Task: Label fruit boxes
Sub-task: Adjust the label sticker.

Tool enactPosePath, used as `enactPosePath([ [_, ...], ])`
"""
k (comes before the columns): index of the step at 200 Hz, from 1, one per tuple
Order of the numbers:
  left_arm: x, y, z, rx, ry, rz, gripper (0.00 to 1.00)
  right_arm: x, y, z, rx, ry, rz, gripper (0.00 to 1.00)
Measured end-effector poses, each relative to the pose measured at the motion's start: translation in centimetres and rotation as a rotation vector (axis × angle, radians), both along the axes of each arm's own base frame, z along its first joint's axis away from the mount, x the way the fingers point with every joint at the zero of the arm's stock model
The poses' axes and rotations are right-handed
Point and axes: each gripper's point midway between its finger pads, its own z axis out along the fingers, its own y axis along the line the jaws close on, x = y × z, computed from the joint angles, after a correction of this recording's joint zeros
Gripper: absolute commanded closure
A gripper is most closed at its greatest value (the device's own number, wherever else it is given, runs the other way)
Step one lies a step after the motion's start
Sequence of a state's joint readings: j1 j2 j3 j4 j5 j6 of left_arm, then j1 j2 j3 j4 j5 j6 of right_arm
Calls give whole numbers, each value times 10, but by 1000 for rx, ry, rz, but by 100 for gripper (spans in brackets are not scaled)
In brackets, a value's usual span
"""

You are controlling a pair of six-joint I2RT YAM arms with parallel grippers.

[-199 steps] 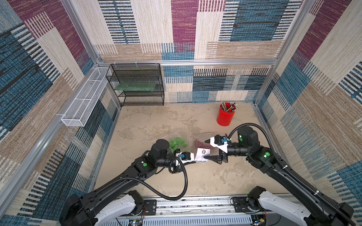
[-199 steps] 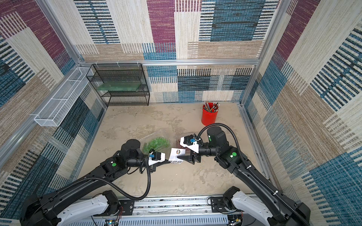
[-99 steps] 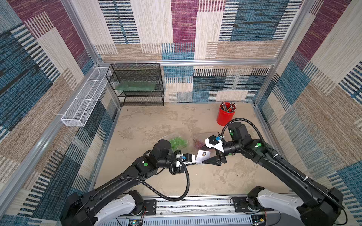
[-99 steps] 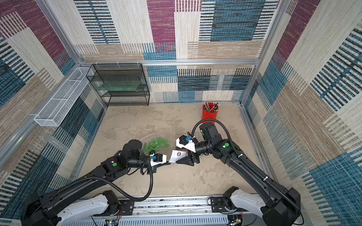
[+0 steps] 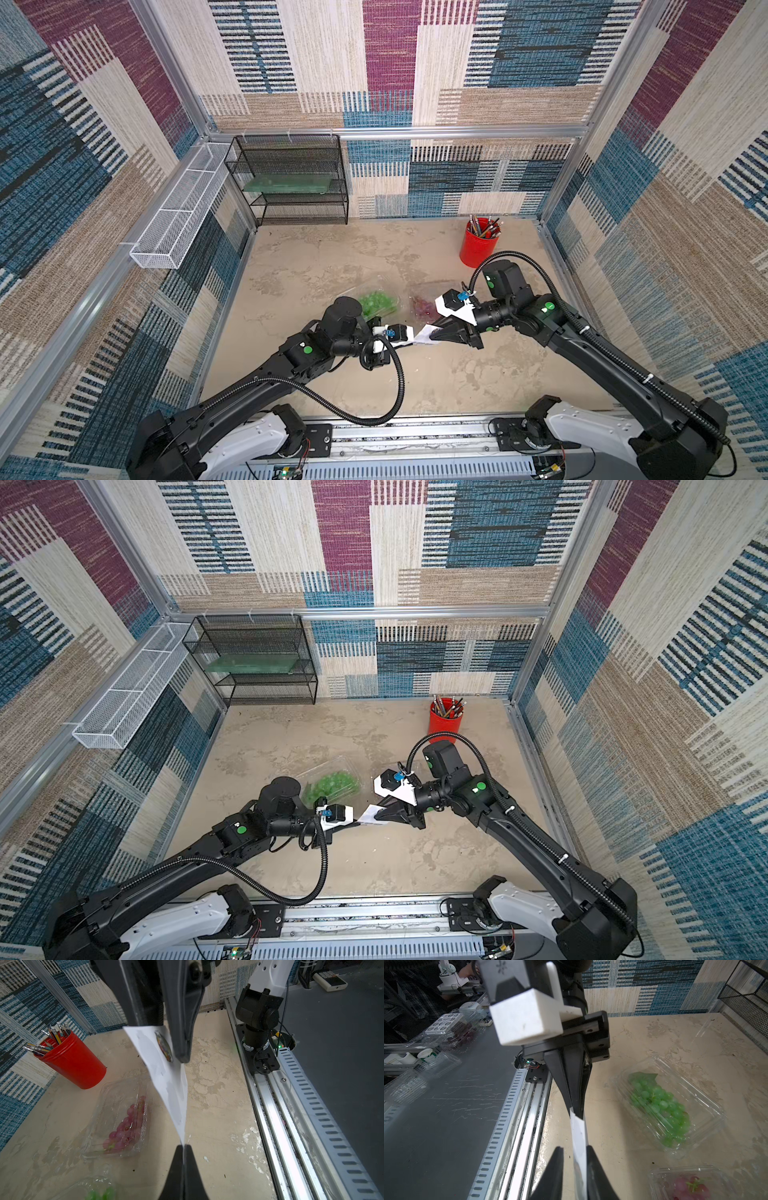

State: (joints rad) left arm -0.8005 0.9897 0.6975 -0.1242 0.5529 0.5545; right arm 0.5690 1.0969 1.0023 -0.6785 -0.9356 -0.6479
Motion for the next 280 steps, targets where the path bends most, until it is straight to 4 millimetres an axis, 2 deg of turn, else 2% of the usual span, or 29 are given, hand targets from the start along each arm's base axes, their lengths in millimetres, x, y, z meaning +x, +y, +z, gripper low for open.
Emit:
enactPosePath([
  [30, 0, 0, 1, -3, 2, -2, 91, 3, -1, 0, 1, -4, -7, 100],
  [60, -4, -2, 2, -14, 8, -23, 90, 4, -3, 1, 6, -3, -12, 100],
  [100, -5, -3, 5, -29, 4, -31, 81, 3, -3, 3, 13, -5, -7, 100],
  [120, -7, -3, 6, -39, 9, -38, 80, 2, -3, 3, 16, -3, -3, 100],
  [155, -7, -4, 9, -51, 10, -37, 88, 1, -3, 5, 22, -1, 3, 100],
  [187, -6, -4, 10, -59, 6, -36, 91, 0, -2, 5, 28, 3, 11, 100],
  [212, -6, -5, 11, -62, 8, -37, 100, -1, -2, 6, 30, 4, 14, 100],
  [227, -6, -5, 11, -62, 12, -37, 100, -1, -2, 6, 32, 5, 16, 100],
  [233, -6, -6, 10, -62, 12, -36, 100, -1, -2, 6, 33, 5, 16, 95],
  [243, -6, -6, 10, -62, 14, -35, 100, -1, -2, 6, 33, 4, 16, 76],
  [260, -4, -5, 11, -63, 21, -23, 100, 1, -4, 8, 34, -16, 4, 61],
  [268, 0, -4, 10, -57, 18, 1, 100, 3, -5, 10, 37, -42, -8, 57],
  [280, 4, -3, 9, -52, 19, 30, 100, 6, -7, 13, 41, -89, -39, 56],
])
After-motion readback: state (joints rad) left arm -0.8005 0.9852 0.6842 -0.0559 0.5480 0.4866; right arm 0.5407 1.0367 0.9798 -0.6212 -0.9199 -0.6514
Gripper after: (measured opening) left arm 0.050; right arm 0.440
